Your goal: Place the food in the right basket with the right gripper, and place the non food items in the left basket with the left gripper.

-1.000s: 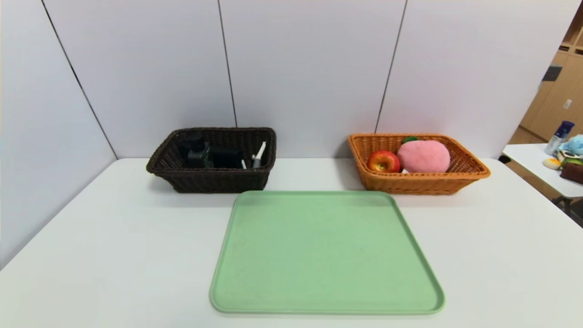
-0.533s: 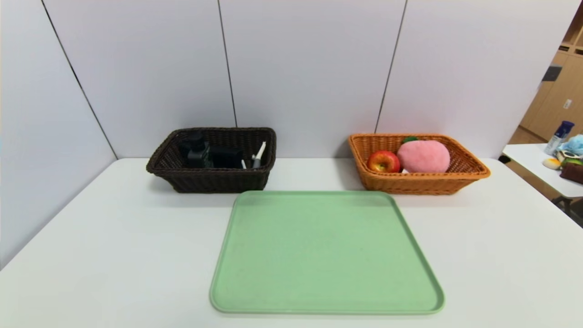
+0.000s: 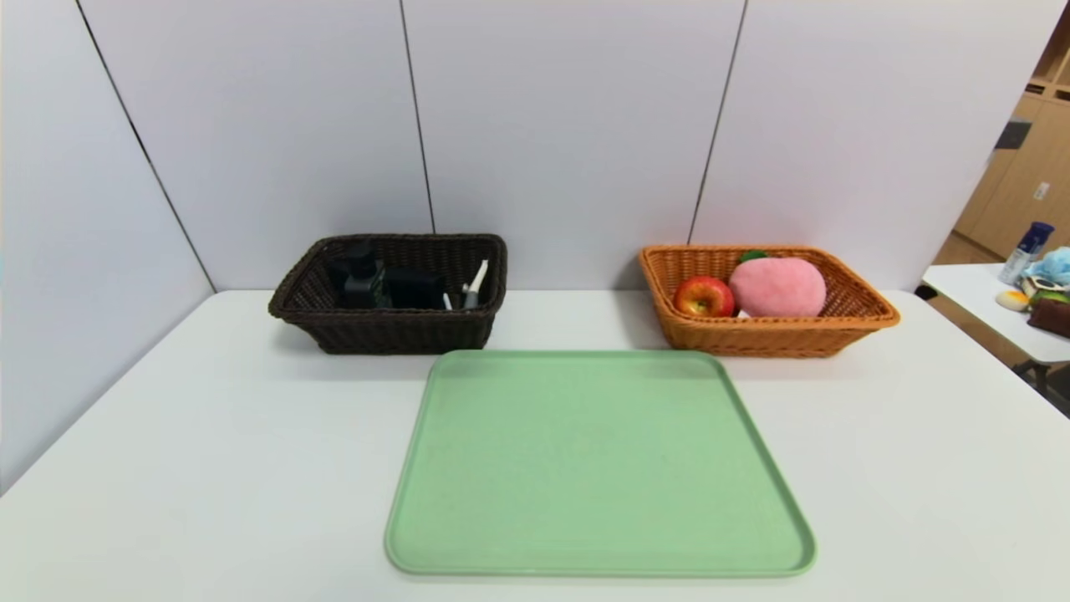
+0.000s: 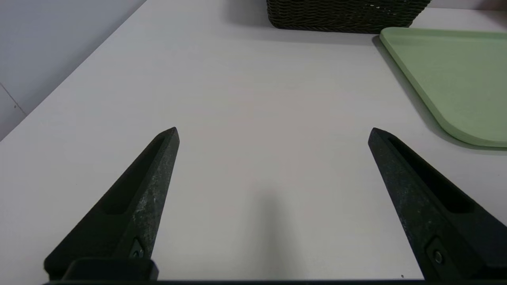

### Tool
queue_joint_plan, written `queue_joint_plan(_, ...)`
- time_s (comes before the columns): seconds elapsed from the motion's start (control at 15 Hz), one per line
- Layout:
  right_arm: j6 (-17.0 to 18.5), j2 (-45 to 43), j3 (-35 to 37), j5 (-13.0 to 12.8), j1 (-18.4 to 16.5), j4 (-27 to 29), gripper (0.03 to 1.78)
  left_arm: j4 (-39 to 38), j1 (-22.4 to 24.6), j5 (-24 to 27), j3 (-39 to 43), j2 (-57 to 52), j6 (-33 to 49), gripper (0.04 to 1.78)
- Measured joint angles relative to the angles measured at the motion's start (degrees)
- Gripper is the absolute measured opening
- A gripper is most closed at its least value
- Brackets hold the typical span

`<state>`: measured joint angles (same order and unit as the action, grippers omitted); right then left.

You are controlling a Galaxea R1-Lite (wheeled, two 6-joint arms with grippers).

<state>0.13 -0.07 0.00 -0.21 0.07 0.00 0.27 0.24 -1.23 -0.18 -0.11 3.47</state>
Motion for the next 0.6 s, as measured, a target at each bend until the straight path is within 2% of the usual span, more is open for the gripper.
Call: queue_joint_plan(0.6,1.51,0.0,0.0,-0.91,0.0,-0.11,1.71,0.0,0.0,-0.04,0.0,0.01,0.0,1.69)
